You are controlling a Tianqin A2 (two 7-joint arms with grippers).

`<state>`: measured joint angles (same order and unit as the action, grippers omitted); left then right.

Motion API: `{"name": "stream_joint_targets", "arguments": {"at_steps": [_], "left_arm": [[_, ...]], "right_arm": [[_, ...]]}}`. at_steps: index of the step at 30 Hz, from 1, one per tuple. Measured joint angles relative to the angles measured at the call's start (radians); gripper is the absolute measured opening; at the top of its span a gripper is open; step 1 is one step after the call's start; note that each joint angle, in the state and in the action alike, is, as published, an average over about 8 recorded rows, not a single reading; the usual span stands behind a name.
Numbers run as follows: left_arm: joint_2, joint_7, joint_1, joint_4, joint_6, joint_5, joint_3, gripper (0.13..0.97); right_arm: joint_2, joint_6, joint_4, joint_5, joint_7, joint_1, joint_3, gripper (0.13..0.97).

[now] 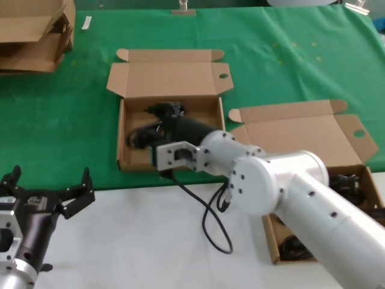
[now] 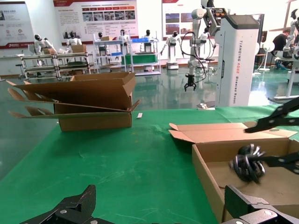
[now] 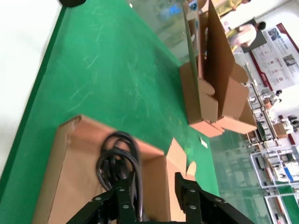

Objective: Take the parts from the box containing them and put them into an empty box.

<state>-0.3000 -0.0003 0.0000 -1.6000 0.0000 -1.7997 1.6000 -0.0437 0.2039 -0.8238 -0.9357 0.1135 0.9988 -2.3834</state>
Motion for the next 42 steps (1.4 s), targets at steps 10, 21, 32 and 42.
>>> {"name": "stream_joint_targets", "arguments": {"at_steps": [10,21,32,42], "left_arm": [[0.0,0.0,0.0,0.0,0.0,0.0,0.0,0.966],[0.0,0.0,0.0,0.0,0.0,0.0,0.0,0.966],[0.0,0.0,0.0,0.0,0.0,0.0,0.0,0.966],[0.0,0.0,0.0,0.0,0.0,0.0,0.0,0.966]], "right_arm": [[-0.101,0.115,-0.27,0.112,-0.019,-0.173,0.246,0.425],[-0.182,0.175,-0.538,0.101,-0.121,-0.366,0.533,0.659],[-0.191,0.133,-0.563,-0.004,-0.118,-0.434,0.557,0.861],[-0.201,0.083,-0.595,-0.133,-0.117,-0.519,0.591,0.924]]}}
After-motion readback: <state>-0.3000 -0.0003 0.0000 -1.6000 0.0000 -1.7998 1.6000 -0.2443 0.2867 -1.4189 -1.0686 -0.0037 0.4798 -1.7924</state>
